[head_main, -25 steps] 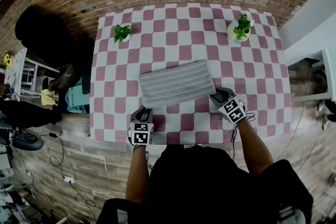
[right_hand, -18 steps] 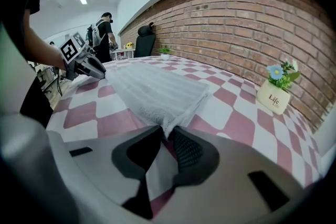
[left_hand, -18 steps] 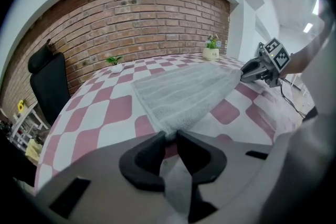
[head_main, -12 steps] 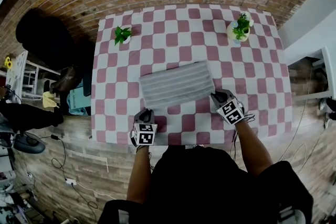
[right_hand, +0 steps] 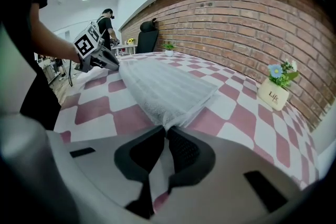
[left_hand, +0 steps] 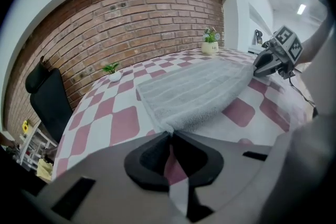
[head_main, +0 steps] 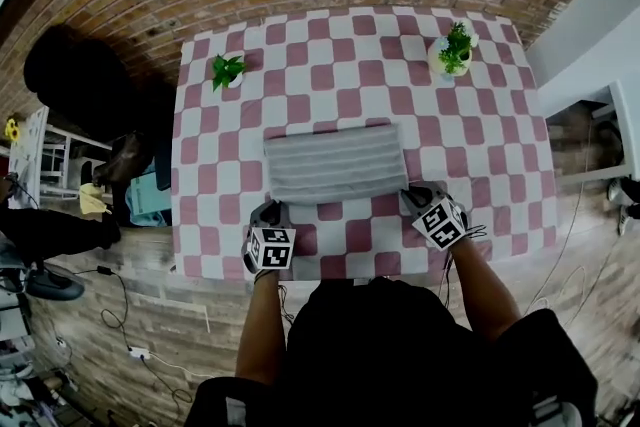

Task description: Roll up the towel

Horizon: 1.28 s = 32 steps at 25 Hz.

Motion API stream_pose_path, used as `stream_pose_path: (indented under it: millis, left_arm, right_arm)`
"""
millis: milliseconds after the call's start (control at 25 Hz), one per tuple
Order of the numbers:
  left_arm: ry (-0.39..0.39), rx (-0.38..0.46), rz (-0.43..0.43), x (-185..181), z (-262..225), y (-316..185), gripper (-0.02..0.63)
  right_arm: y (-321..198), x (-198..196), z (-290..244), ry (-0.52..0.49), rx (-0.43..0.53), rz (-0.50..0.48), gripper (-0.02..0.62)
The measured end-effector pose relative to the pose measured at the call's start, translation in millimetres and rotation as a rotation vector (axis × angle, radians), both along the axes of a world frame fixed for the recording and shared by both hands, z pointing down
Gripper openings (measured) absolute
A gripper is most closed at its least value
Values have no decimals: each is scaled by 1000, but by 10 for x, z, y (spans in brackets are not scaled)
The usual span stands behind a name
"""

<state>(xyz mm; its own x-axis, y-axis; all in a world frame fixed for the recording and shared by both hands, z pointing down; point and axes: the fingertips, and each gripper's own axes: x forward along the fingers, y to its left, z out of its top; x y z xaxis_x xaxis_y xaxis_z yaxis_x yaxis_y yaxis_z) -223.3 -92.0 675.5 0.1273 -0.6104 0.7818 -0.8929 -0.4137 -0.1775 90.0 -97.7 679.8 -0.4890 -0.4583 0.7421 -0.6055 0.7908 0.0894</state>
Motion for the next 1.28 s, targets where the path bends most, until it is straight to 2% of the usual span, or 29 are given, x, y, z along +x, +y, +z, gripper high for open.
stream_pose_path:
  millis: [200, 440, 680, 920, 1280]
  left_arm:
    - [-50, 12, 66, -54, -2, -231, 21]
    - [-72, 35, 98, -65, 3, -587, 21]
    - [-127, 71, 171, 67, 26, -1009, 21]
    - [-175, 100, 240, 87, -6, -1500, 21]
    - [-239, 147, 336, -16, -39, -2064, 25]
  right_arm:
    - [214, -103, -11, 19, -10, -25, 29]
    - [510, -266, 1, 31, -48, -86, 29]
    - [718, -471, 25, 29, -91, -135, 29]
    - [862, -915, 8, 18, -104, -238, 29]
    - [1042, -1749, -11, 1, -95, -449, 29]
